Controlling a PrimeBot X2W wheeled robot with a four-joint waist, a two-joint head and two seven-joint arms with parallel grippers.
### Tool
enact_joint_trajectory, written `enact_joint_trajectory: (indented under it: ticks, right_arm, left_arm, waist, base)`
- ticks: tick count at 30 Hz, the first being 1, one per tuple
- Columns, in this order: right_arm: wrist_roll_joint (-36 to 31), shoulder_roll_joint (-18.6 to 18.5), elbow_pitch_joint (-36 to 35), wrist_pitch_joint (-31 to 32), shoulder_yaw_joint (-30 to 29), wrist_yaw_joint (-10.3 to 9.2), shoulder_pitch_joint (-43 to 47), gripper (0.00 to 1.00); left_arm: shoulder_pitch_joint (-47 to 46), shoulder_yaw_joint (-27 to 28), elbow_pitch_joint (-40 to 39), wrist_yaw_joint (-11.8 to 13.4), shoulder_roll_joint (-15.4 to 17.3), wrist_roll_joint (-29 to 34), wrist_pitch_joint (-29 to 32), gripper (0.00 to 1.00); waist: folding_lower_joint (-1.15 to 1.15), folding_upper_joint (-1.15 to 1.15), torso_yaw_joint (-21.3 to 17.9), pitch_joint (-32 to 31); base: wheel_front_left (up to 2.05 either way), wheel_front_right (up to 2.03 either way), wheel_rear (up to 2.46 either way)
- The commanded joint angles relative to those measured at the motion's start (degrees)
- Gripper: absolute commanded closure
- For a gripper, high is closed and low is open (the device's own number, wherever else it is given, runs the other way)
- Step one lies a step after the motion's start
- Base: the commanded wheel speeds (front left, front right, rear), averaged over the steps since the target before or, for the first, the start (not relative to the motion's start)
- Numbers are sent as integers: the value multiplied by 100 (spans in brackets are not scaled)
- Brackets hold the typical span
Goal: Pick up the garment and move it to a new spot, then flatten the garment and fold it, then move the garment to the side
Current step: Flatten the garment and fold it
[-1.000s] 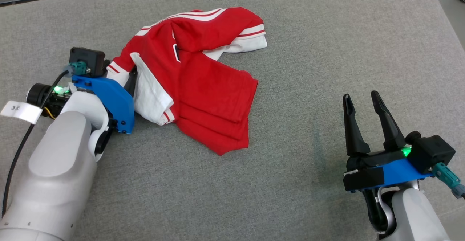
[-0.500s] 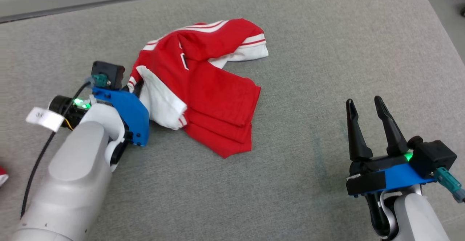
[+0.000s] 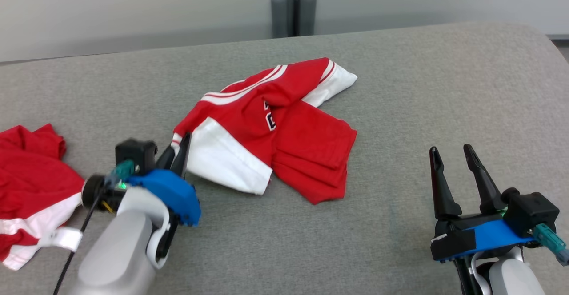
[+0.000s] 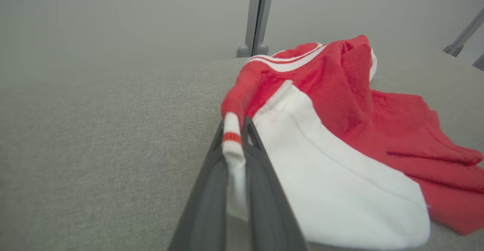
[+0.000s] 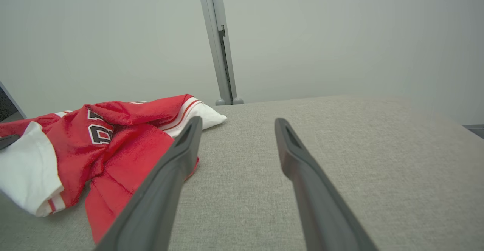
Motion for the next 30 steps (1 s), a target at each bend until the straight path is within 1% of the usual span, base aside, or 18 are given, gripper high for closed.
enact_joint_trajectory:
  ticks: [1, 8, 13, 18, 19, 20, 21, 23, 25, 26, 28, 30]
  right_arm:
    - [-25, -27, -50, 34, -24, 3, 79, 0]
    - [24, -27, -75, 92, -46, 2, 244, 0]
    - [21, -27, -67, 131, -46, 3, 306, 0]
    - [29, -27, -61, 131, -41, 3, 319, 0]
    - [37, -27, -54, 133, -33, 3, 326, 0]
    - [44, -27, -45, 136, -18, 3, 331, 0]
    - [46, -27, -40, 142, -10, 3, 338, 0]
    - [51, -28, -23, 149, -2, 3, 348, 0]
    - [48, -28, -17, 150, 6, 3, 336, 0]
    - [46, -28, -14, 152, 7, 3, 342, 0]
    - [38, -27, -3, 158, 9, 3, 368, 0]
    - [31, -28, 10, 161, 2, 3, 404, 0]
  left_arm:
    - [291, 71, -193, 108, 55, -77, -73, 100]
    - [1582, 350, -1135, 581, 171, -441, -149, 100]
    - [2376, 458, -1864, 929, 325, -584, -66, 100]
    - [2908, 523, -2572, 1219, 416, -657, 43, 100]
    - [2953, 547, -2681, 1278, 437, -631, 7, 74]
    - [2966, 538, -2761, 1346, 493, -523, -30, 22]
    - [2960, 530, -2859, 1402, 499, -458, -97, 0]
    - [2926, 561, -3042, 1459, 434, -420, -259, 0]
    - [2841, 605, -3150, 1503, 482, -304, -439, 0]
    - [2821, 620, -3179, 1492, 482, -277, -505, 0]
    - [2786, 719, -3295, 1456, 357, -348, -631, 0]
    - [2735, 809, -3403, 1451, 363, -267, -720, 0]
  waist:
    - [1, 0, 84, -22]
    - [1, 0, 324, -129]
    - [1, 0, 384, -162]
    - [1, 0, 407, -188]
    - [1, 0, 411, -199]
    - [1, 0, 411, -216]
    - [1, 0, 410, -230]
    - [1, 0, 411, -271]
    - [1, 0, 393, -320]
    - [1, 0, 384, -342]
    - [1, 0, 366, -398]
    - [1, 0, 349, -455]
  base:
    - [0, 0, 0]
    - [0, 0, 0]
    - [0, 0, 0]
    - [0, 0, 0]
    - [0, 0, 0]
    - [0, 0, 0]
    - [0, 0, 0]
    - [0, 0, 0]
    - [0, 0, 0]
    - [0, 0, 0]
    - [0, 0, 0]
    - [0, 0, 0]
